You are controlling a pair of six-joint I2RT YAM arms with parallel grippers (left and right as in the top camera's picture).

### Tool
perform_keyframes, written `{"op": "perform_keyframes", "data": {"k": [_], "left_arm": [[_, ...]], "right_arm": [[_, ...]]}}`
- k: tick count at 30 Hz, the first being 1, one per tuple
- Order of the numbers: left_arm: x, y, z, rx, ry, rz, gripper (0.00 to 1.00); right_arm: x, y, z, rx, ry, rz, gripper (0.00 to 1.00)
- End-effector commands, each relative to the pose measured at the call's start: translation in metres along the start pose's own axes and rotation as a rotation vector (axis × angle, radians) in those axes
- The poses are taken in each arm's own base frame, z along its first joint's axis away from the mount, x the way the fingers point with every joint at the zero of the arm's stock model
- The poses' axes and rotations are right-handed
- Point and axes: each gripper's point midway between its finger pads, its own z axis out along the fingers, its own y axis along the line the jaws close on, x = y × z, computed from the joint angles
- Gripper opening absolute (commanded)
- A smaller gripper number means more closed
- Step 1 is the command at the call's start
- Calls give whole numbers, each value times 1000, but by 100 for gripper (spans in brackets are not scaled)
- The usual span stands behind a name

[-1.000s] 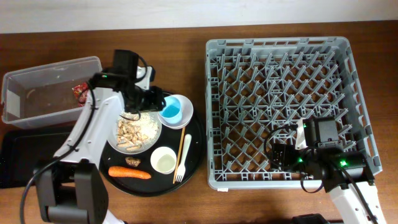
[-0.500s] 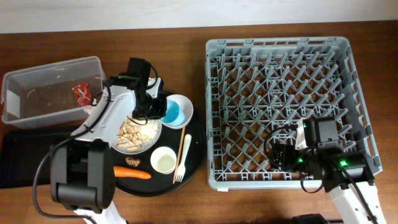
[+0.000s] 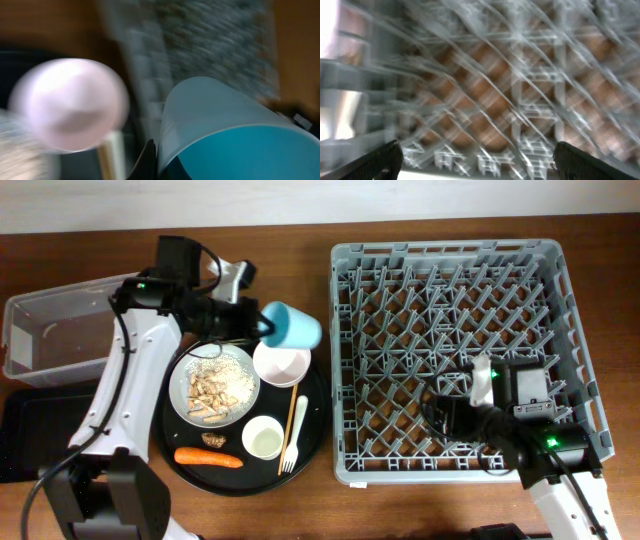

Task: Sort waste into correct bins and load items into the dishwasher rack

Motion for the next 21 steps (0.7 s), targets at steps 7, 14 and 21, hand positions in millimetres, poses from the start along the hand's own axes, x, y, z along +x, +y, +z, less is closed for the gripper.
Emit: {"op": "perform_keyframes", "data": {"k": [7,14,21], "left_arm": [[50,-124,26,457,162,260,0],[73,-146,35,500,246,256,0],[81,-151,36,503,276,246,0]], "right_arm": [[-2,129,-60,-816,-189,-556,99],[-18,132,-63,-804,-276,-617,99],[-35,137,-69,-804,-370,-675,99]]}}
